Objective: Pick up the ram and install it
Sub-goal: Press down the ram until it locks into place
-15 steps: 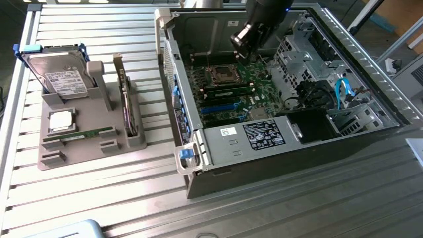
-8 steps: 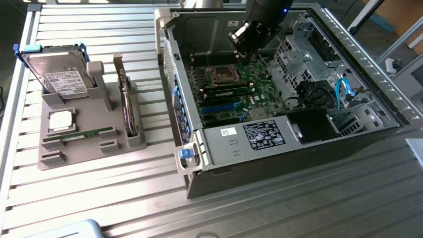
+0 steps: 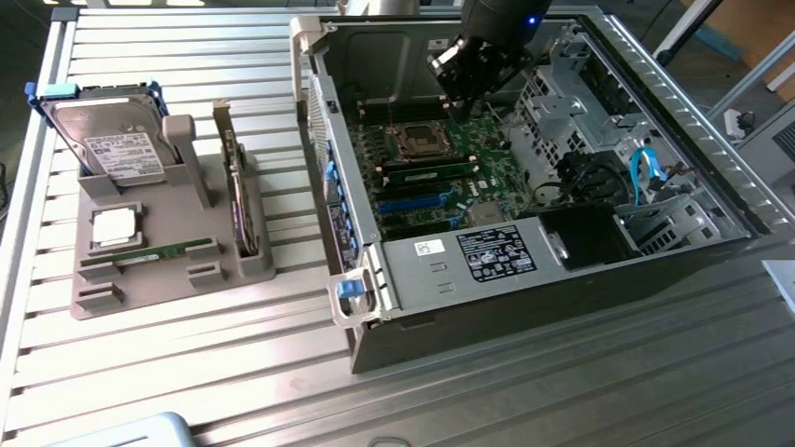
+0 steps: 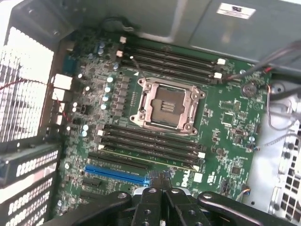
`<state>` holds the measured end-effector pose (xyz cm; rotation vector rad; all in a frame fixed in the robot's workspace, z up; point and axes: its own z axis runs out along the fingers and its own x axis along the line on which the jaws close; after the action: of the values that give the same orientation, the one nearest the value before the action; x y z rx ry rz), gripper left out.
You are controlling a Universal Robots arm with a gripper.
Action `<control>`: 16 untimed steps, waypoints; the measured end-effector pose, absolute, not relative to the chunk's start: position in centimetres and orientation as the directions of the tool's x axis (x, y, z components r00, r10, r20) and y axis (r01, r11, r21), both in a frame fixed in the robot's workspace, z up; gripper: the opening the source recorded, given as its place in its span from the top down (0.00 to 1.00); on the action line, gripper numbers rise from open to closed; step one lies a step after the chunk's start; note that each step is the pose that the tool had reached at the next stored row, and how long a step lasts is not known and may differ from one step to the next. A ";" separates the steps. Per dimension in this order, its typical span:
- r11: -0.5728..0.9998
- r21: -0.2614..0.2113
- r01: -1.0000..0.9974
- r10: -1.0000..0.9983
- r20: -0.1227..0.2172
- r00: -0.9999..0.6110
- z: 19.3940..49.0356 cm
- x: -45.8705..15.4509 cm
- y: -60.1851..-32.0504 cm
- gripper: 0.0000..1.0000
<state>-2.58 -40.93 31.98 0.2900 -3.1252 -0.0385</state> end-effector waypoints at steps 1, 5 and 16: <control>0.985 0.025 -0.170 -0.170 0.001 -0.985 32.0 -2.6 -40.9 0.90; 0.994 0.025 -0.106 -0.106 0.000 -0.994 32.0 -2.6 -40.9 0.90; 0.998 0.023 -0.066 -0.066 -0.020 -0.998 32.0 -2.6 -40.9 0.90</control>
<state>-2.64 -40.93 31.98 0.1046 -3.1587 -0.0380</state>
